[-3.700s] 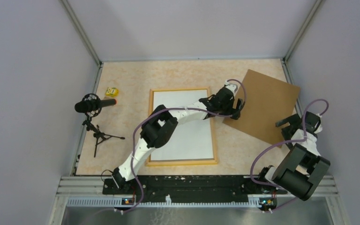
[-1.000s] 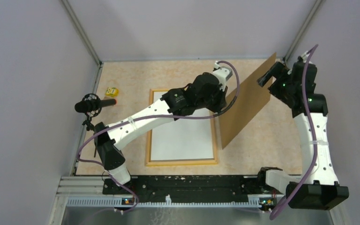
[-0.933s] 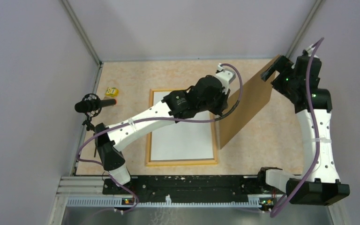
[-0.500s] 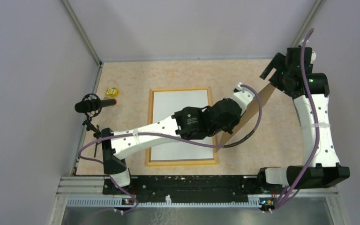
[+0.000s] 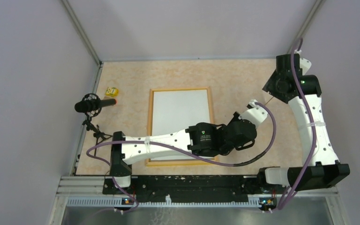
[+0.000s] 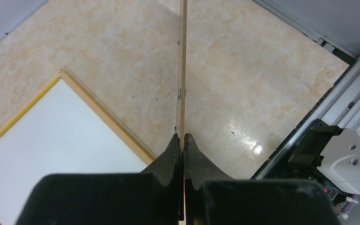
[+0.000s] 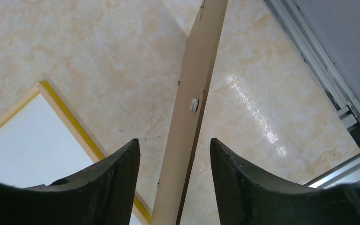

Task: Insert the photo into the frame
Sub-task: Turn over the photo frame item at the center of the board.

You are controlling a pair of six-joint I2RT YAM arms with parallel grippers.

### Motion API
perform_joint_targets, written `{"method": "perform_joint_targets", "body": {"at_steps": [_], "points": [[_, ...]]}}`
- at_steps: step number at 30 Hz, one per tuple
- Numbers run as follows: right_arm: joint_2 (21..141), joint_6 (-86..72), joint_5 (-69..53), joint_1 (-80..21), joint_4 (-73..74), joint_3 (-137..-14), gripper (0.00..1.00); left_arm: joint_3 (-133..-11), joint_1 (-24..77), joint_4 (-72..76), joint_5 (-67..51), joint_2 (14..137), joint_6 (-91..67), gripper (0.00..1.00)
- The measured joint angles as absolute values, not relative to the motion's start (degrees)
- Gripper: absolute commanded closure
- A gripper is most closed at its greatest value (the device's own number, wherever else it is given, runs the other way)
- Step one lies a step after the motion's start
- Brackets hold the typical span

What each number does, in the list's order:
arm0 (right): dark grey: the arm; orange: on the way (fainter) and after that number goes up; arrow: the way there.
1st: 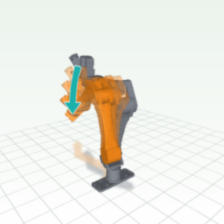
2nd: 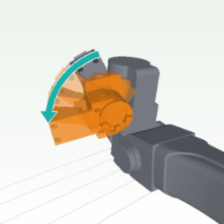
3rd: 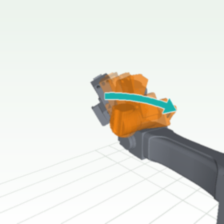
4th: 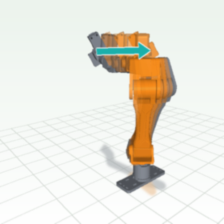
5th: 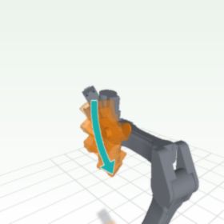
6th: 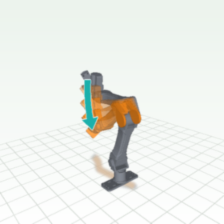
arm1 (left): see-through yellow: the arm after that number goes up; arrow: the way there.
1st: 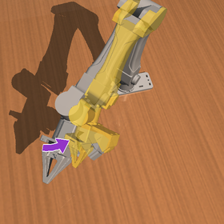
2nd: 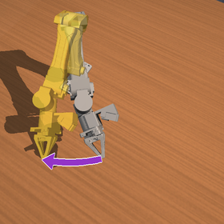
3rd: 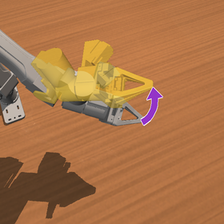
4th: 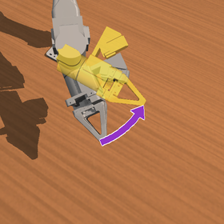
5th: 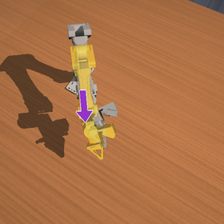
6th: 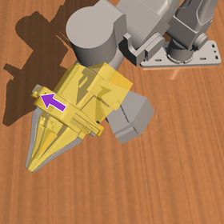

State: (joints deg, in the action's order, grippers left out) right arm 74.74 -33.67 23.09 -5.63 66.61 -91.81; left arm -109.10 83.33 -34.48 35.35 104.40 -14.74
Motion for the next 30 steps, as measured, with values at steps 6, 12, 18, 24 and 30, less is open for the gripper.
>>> {"method": "perform_joint_targets", "body": {"at_steps": [6, 12, 18, 24, 30], "points": [[72.25, -35.44, 23.97, -5.63, 66.35, -88.44, 0.75, -109.36, 84.18, -34.65, 35.07, 104.81, -15.05, 0.54], [69.14, -37.32, 25.63, -5.63, 65.54, -87.61, 0.93, -108.42, 84.79, -35.29, 29.04, 104.29, -15.59, 0.02], [66.76, -37.43, 26.81, -5.74, 65.14, -86.21, 1.0, -104.75, 84.75, -36.64, 23.99, 97.23, -14.61, 0.01], [65.47, -36.07, 27.18, -5.82, 64.03, -83.83, 0.85, -104.55, 82.08, -35.42, 23.16, 81.78, -12.01, 0.01], [65.52, -35.99, 25.58, -5.85, 61.04, -82.5, 0.88, -104.88, 76.12, -33.54, 24.18, 72.84, -10.09, 0.01]]}}
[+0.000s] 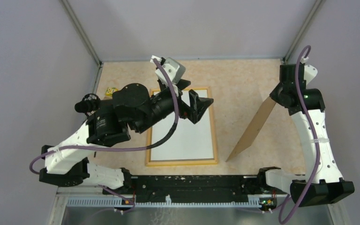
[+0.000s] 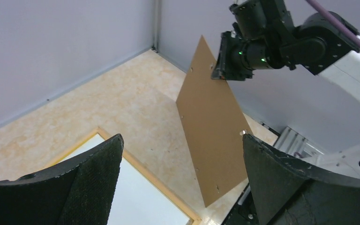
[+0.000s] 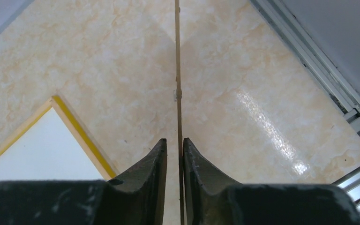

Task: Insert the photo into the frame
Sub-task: Turn over the photo frame item at the center of the board.

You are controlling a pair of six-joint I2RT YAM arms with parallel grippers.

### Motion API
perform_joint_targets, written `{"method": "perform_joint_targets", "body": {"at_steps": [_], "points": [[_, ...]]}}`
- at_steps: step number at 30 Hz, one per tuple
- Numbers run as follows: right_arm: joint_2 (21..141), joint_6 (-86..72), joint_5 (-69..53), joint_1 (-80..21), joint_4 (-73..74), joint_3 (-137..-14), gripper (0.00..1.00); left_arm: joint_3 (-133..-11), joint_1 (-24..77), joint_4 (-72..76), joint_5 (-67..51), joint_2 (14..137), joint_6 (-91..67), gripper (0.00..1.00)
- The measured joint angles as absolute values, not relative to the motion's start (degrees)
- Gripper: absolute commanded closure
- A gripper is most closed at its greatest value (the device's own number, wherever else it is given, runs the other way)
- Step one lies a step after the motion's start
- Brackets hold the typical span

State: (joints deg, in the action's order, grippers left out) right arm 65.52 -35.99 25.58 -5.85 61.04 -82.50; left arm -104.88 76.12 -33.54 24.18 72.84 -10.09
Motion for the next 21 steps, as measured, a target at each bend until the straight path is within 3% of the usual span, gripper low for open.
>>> {"method": "perform_joint_targets", "body": {"at_steps": [2, 10, 21], "points": [[65.67, -35.7, 25.32, -5.85, 60.86, -82.48, 1.0, -105.21, 73.58, -33.58, 23.4, 72.75, -9.45, 0.01], [66.24, -32.86, 22.98, -5.85, 60.31, -82.7, 1.0, -101.71, 63.7, -31.92, 22.94, 74.37, -4.86, 0.01], [70.24, -20.49, 5.72, -5.85, 61.25, -102.13, 1.0, -72.88, 57.8, -11.88, 32.53, 60.38, 3.49, 0.01]]}}
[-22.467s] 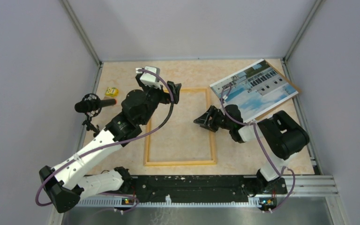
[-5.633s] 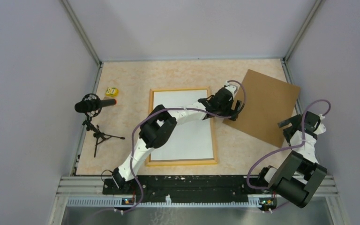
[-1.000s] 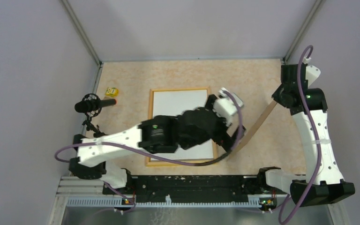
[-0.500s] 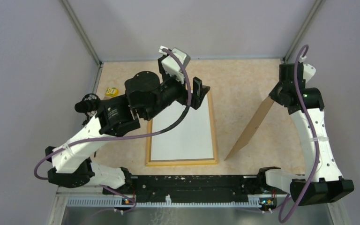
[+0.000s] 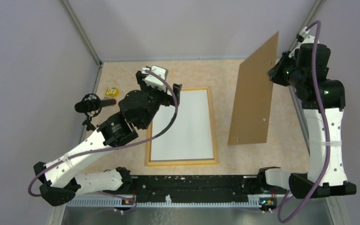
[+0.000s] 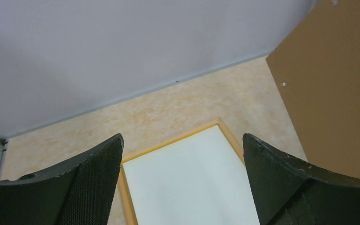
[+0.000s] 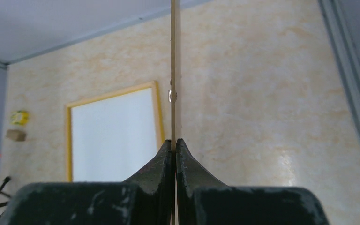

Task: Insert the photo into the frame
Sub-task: Turn over the photo frame item at the center of the board, then place the photo frame item in the photo frame.

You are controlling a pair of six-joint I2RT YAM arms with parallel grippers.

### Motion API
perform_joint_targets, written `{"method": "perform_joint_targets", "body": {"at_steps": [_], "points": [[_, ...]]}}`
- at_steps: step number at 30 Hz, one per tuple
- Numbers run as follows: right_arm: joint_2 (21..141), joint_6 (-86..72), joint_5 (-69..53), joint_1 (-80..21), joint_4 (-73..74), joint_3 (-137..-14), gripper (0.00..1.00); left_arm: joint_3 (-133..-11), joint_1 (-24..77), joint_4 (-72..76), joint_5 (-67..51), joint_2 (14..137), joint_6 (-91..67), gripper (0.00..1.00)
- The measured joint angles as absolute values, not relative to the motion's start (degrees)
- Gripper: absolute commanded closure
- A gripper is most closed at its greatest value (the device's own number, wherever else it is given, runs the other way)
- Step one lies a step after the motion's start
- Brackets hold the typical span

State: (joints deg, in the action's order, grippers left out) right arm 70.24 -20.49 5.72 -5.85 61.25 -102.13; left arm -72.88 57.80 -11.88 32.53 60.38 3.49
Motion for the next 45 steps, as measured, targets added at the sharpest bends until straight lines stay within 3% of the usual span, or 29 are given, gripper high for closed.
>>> {"method": "perform_joint_targets", "body": {"at_steps": [6, 15, 24, 45], "points": [[68.75, -22.7, -10.57, -5.85, 55.35, -101.89, 1.0, -66.19, 52.69, -5.67, 34.87, 56.71, 3.07, 0.01], [66.37, -40.12, -27.16, -6.37, 32.1, -72.14, 1.0, -60.01, 52.16, 1.8, 37.17, 54.13, 4.1, 0.01], [66.65, -52.82, -28.47, -11.33, 10.09, -54.92, 1.0, -59.31, 52.14, 3.64, 37.17, 54.39, 4.54, 0.01], [79.48, -62.39, -24.43, -21.65, -21.52, -43.0, 1.0, -58.39, 50.96, 4.78, 36.93, 55.05, 4.56, 0.01]]}}
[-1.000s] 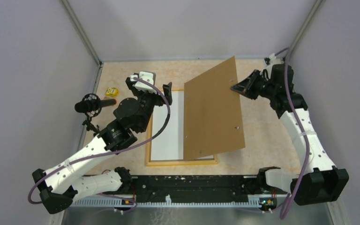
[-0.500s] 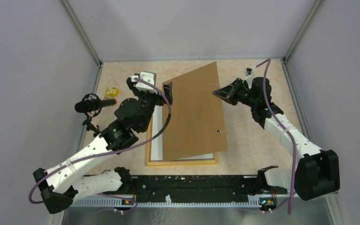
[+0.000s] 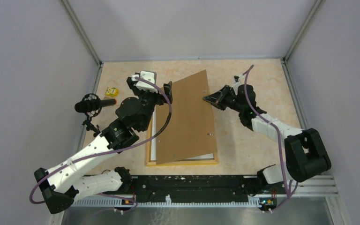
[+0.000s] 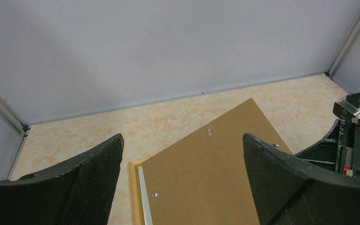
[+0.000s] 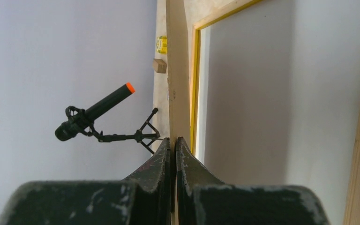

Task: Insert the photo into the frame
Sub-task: Place the photo frame item in the photo frame.

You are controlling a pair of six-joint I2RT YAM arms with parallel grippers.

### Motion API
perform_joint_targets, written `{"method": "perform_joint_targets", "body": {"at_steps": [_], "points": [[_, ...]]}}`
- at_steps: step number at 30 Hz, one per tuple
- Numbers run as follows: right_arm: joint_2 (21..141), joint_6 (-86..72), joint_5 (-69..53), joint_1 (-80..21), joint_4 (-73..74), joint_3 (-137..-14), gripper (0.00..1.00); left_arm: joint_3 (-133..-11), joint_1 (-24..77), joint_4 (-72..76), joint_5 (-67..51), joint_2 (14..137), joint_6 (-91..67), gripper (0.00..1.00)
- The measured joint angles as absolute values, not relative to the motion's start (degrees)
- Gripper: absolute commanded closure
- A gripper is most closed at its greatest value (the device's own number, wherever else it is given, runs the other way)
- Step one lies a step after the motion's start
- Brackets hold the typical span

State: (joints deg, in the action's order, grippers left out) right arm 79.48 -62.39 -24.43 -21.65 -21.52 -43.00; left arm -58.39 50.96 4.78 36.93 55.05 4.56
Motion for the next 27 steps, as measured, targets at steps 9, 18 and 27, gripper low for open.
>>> {"method": "perform_joint_targets", "body": {"at_steps": [9, 18, 27], "points": [[84.2, -65.19, -22.41, -23.29, -27.97, -41.43, 1.0, -58.37, 50.7, 4.78, 36.75, 55.05, 4.49, 0.01], [87.46, -66.74, -21.96, -23.53, -31.73, -40.73, 1.0, -58.37, 50.65, 4.78, 36.25, 55.05, 4.43, 0.01], [89.25, -67.64, -21.87, -23.53, -34.02, -40.73, 1.0, -58.37, 50.48, 4.78, 35.57, 55.02, 4.16, 0.01]]}}
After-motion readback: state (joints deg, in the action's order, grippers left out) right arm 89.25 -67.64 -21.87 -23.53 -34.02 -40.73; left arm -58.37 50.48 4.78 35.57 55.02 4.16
